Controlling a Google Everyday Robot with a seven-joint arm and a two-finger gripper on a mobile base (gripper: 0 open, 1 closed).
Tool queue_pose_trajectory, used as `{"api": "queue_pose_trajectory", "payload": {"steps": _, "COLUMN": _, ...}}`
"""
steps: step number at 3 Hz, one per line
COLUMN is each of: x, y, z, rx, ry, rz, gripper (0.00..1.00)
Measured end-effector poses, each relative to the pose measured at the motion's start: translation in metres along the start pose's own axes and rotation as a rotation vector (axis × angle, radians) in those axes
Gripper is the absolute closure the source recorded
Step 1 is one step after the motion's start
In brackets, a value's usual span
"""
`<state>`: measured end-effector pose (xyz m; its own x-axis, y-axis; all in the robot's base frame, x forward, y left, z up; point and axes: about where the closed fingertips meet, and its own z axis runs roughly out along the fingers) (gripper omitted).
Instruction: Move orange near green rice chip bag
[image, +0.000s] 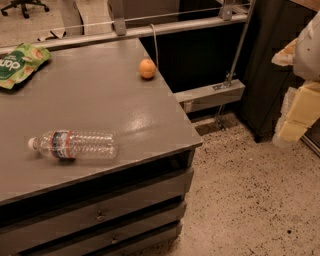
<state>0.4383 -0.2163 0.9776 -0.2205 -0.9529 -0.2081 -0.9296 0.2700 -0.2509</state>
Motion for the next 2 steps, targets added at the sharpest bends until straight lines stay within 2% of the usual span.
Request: {"api": "queue_pose_trajectory", "payload": {"steps": 2, "x": -0.0031, "y": -0.0069, "z": 0.0024, "rx": 0.018, "ry": -0.02, "rz": 0.003, "gripper": 0.0}}
